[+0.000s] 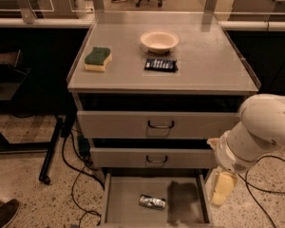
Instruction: Pick redbull can from bottom drawer and place on counter
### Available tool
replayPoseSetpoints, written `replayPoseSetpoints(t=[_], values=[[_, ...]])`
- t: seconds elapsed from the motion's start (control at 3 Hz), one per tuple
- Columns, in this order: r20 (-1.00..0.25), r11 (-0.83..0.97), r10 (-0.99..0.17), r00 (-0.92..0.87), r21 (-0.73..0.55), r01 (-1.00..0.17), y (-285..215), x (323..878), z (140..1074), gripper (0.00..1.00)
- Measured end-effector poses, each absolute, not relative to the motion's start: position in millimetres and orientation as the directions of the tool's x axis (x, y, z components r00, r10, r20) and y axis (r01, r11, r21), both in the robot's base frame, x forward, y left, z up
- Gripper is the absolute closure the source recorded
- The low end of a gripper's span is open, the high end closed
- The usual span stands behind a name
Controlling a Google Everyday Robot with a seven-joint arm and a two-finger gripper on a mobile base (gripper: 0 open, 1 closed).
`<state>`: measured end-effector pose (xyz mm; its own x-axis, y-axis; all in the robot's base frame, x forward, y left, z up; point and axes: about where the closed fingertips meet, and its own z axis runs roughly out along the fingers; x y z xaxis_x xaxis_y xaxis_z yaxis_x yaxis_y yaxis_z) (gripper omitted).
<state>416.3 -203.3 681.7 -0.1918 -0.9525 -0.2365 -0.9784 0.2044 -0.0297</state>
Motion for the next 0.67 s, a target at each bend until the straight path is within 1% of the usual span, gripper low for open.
replayPoseSetpoints(t=[0.33, 0.67], values=[[-0.236, 0.212, -0.948, -0.215, 0.037, -0.976, -217.3, 420.8, 636.9, 0.0], [-0.236, 0.212, -0.948, -0.215, 0.037, -0.976, -217.3, 420.8, 636.9, 0.0]])
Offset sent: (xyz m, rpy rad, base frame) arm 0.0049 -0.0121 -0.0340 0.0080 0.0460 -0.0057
